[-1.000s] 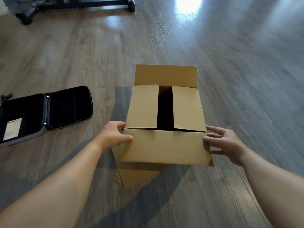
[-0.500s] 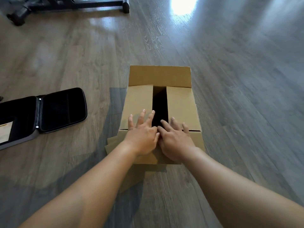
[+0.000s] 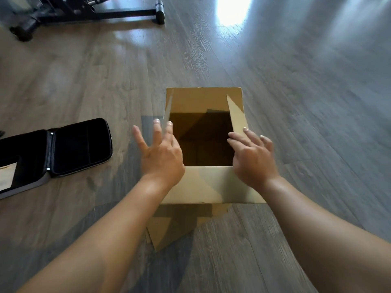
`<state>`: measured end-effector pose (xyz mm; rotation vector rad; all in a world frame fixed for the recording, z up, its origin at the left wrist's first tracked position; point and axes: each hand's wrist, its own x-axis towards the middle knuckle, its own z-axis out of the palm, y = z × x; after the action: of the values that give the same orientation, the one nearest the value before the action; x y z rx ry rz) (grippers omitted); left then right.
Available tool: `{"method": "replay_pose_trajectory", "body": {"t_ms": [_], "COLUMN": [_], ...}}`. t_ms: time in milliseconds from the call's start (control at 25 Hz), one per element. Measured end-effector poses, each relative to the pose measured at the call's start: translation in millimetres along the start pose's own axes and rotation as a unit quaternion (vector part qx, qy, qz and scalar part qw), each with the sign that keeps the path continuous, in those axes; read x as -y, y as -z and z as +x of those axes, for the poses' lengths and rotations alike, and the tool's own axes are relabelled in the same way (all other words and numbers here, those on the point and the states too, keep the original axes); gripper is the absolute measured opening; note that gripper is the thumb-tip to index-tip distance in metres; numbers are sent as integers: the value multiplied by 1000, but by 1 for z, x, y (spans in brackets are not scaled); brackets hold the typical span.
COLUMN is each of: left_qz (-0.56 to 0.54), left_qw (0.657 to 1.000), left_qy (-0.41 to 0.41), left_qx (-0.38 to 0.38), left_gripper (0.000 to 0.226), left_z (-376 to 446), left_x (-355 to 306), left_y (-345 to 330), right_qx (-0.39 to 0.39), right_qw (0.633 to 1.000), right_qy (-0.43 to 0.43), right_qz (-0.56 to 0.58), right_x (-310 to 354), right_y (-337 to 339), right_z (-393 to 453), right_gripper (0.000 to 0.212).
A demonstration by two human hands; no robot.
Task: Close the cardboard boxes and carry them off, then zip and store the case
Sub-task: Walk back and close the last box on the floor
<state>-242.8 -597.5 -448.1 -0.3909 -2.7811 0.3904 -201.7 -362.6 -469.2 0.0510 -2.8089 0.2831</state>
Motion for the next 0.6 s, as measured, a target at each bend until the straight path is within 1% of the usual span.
{"method": "replay_pose_trajectory", "body": {"t_ms": [120,160,200,240,320,360,440,480,520,600], "left_qz": [21,25,28,27,-1,-29,-110,-156,-200,-270], "left_qw": [994,991,986,982,972,966,948,934,917,888], "left_qy": [94,110,118,120,107,97,99,116,135,160], "left_qx": [48,78,112,145,211,239,282,300,319,336], "left_gripper": [57,60,62,65,62,57,48,47,47,48], "left_z": [7,8,7,5,-2,-6,-10,-10,-11,-12], "left_x": [6,8,11,13,16,16,19,21,23,24], "left_y": [6,4,0,-8,-27,-35,-47,-51,-53,-58], "right_qx": [-71,-78,-69,-44,50,106,193,220,239,253], "right_qw": [995,991,986,979,963,953,936,932,930,921], "right_qy": [-64,-103,-149,-194,-254,-268,-280,-280,-280,-276], "right_qz": [-6,-17,-31,-47,-80,-92,-91,-61,-4,105], "right_x": [-19,-26,-34,-42,-54,-58,-60,-60,-59,-56], "right_y": [7,8,10,10,8,5,-4,-8,-11,-16], "right_z": [-2,-4,-6,-9,-14,-17,-22,-24,-25,-24], "right_gripper": [49,54,58,60,54,51,54,56,56,52]}}
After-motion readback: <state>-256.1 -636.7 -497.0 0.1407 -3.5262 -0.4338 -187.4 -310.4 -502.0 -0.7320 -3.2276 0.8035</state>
